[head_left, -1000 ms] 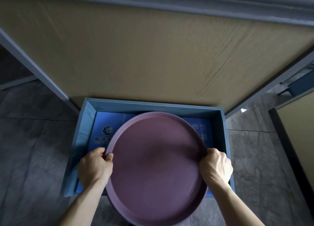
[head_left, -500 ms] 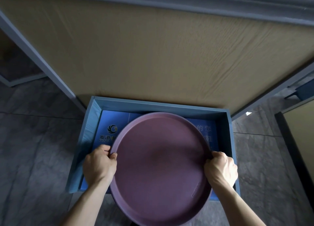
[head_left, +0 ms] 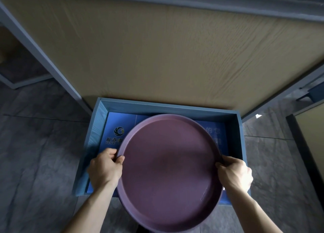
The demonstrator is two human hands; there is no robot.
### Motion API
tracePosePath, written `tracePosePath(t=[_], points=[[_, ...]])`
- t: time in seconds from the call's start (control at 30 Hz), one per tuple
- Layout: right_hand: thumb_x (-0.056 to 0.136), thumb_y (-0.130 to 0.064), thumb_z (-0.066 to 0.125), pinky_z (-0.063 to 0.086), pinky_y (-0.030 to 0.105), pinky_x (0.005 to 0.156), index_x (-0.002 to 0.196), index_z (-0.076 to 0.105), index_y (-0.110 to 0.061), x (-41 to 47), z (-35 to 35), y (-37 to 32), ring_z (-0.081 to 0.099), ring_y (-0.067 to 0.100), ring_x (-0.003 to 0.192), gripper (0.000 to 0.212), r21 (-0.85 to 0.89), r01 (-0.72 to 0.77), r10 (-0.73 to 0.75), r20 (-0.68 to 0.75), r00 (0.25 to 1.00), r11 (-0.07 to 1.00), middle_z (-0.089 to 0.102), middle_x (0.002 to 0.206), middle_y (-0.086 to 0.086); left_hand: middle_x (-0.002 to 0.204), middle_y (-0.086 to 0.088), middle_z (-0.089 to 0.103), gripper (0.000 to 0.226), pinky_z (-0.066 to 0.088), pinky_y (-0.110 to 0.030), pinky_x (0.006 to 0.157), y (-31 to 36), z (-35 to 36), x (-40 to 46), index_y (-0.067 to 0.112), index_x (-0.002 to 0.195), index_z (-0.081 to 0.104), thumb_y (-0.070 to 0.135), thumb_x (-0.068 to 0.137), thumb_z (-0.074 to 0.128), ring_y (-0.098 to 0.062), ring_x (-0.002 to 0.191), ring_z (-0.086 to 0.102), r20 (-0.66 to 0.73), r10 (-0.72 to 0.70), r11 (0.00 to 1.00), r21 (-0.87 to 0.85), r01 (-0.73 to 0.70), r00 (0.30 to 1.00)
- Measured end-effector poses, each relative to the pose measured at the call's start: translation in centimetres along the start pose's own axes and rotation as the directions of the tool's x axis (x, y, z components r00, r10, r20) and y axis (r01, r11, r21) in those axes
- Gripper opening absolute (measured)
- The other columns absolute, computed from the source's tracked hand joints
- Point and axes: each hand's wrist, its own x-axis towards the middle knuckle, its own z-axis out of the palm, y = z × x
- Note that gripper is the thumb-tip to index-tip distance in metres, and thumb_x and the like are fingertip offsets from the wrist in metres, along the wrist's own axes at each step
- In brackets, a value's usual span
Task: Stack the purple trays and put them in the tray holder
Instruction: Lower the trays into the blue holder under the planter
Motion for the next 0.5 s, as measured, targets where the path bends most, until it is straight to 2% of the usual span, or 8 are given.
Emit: tracePosePath(t=[0.13, 0.23, 0.3, 0.37, 0.5], points=[[0.078, -0.014, 0.068, 0.052, 0.038, 0.077, 0.119, 0.067, -0.037, -1.5, 0.5, 1.0, 0.066, 0.037, 0.085, 0.047, -0.052, 0.132, -0.134, -0.051, 0.99, 0.99, 0.074, 0.093, 0.008, 0.085, -0.001, 0.079, 0.023, 0.044, -0.029, 0.07, 0.0, -0.2, 0.2, 0.015, 0.092, 0.074, 0.024, 0.075, 0.085, -0.025, 0.083, 0.071, -0.012, -0.026, 0.998, -0.053, 0.025, 1.0], [0.082, -0.004, 0.062, 0.037, 0.032, 0.062, 0.133, 0.057, -0.032, -2.3, 0.9, 2.0, 0.053, 0.027, 0.066, 0.058, -0.157, 0.271, -0.279, -0.034, 0.96, 0.95, 0.068, 0.085, 0.004, 0.085, -0.001, 0.079, 0.02, 0.044, -0.027, 0.068, -0.2, 0.1, 0.1, 0.014, 0.093, 0.075, 0.023, 0.077, 0.084, -0.025, 0.082, 0.072, -0.021, -0.037, 0.998, -0.061, 0.035, 0.999], [0.083, -0.001, 0.059, 0.031, 0.031, 0.062, 0.134, 0.057, -0.03, -2.1, 0.9, 2.1, 0.044, 0.02, 0.063, 0.059, -0.164, 0.278, -0.286, -0.028, 0.958, 0.946, 0.059, 0.076, -0.001, 0.087, -0.002, 0.079, 0.022, 0.043, -0.028, 0.067, -0.2, 0.2, -0.1, 0.014, 0.096, 0.075, 0.023, 0.077, 0.083, -0.026, 0.083, 0.071, -0.033, -0.043, 0.997, -0.069, 0.041, 0.999], [0.081, 0.002, 0.058, 0.031, 0.03, 0.064, 0.131, 0.06, -0.03, -2.0, 1.0, 2.1, 0.042, 0.018, 0.066, 0.06, -0.134, 0.252, -0.258, -0.033, 0.966, 0.959, 0.052, 0.074, -0.005, 0.088, -0.003, 0.079, 0.022, 0.043, -0.028, 0.067, -0.1, 0.2, -0.2, 0.014, 0.096, 0.075, 0.023, 0.078, 0.083, -0.027, 0.084, 0.071, -0.04, -0.044, 0.997, -0.071, 0.041, 0.998], [0.08, 0.003, 0.058, 0.034, 0.031, 0.069, 0.126, 0.064, -0.034, -1.7, 1.3, 2.6, 0.044, 0.018, 0.07, 0.059, -0.034, 0.207, -0.208, -0.044, 0.977, 0.978, 0.053, 0.072, -0.004, 0.087, -0.001, 0.078, 0.019, 0.043, -0.029, 0.066, -0.1, 0.2, -0.3, 0.016, 0.094, 0.073, 0.025, 0.079, 0.082, -0.026, 0.083, 0.07, -0.041, -0.047, 0.997, -0.062, 0.044, 0.998]])
